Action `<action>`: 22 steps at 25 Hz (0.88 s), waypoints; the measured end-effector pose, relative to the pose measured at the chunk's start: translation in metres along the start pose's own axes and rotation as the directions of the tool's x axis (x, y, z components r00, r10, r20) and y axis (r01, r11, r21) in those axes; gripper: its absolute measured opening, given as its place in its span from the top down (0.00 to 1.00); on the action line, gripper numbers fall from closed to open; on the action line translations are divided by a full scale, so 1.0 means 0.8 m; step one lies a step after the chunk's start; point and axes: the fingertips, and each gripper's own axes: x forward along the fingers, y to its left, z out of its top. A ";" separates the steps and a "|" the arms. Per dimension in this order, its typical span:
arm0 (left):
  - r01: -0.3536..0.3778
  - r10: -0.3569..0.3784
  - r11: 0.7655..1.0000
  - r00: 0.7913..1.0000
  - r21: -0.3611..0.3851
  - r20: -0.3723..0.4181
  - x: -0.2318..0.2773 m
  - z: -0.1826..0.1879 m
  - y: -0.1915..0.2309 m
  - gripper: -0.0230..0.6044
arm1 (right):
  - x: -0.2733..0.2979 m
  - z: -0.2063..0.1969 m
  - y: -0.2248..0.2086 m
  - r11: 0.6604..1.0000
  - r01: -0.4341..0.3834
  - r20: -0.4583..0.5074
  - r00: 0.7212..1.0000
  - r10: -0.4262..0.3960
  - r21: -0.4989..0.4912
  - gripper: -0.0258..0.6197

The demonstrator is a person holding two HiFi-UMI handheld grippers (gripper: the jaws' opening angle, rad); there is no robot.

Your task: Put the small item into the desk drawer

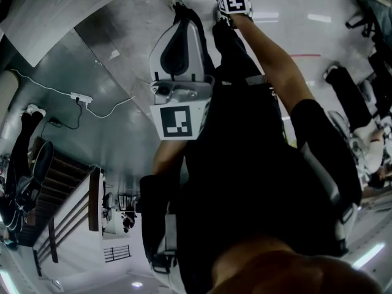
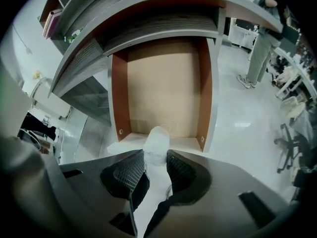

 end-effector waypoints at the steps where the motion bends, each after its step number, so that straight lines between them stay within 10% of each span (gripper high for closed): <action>1: 0.001 -0.001 1.000 1.000 -0.001 -0.002 0.001 -0.001 0.001 0.97 | 0.002 0.001 0.000 1.000 0.002 -0.001 1.000 -0.002 0.000 0.75; 22: -0.009 0.009 1.000 1.000 -0.013 -0.017 0.000 -0.012 0.010 0.97 | 0.028 0.018 -0.007 1.000 0.024 -0.036 0.999 -0.024 0.002 0.75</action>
